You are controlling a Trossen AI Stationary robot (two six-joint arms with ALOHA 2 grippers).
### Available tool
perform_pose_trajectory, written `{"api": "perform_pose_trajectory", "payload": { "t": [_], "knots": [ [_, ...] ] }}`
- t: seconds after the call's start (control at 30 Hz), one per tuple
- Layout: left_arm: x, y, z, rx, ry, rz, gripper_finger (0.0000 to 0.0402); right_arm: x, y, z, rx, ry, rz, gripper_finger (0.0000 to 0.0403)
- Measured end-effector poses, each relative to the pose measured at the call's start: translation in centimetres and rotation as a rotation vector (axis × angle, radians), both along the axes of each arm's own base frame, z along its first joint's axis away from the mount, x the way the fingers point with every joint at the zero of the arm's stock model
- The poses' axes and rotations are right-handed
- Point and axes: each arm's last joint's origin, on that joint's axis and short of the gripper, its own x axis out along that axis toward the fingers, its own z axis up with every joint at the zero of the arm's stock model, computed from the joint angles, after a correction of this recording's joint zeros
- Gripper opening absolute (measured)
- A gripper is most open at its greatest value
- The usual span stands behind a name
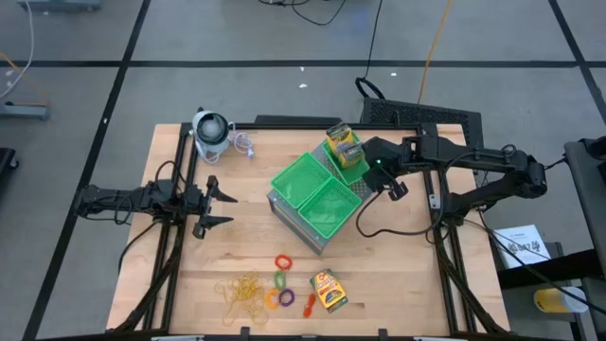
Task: Pick & Place Office Desk Supplies
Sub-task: Adjust the top right green bin on the shelf, then adjust the yellow crayon box on the shelf
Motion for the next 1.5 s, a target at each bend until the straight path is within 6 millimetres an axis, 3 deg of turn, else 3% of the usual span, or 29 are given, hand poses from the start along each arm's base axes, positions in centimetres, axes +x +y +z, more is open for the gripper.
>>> {"api": "perform_pose_trajectory", "payload": {
  "t": [0.63,0.83,1.13,1.5],
  "knots": [
    [0.0,0.0,0.0,0.0,0.0,0.0,0.0264,0.4,-0.1,0.3,-0.005,-0.06,-0.018,0.0105],
    [0.0,0.0,0.0,0.0,0.0,0.0,0.0264,-0.1,0.2,0.8,-0.02,-0.085,-0.008,0.0114],
    [0.0,0.0,0.0,0.0,0.0,0.0,0.0264,-1.1,2.6,3.0,-0.158,-0.225,0.04,0.0113],
    [0.0,0.0,0.0,0.0,0.0,0.0,0.0264,-2.2,5.5,4.6,-0.045,-0.402,0.036,0.011]
  ]
}}
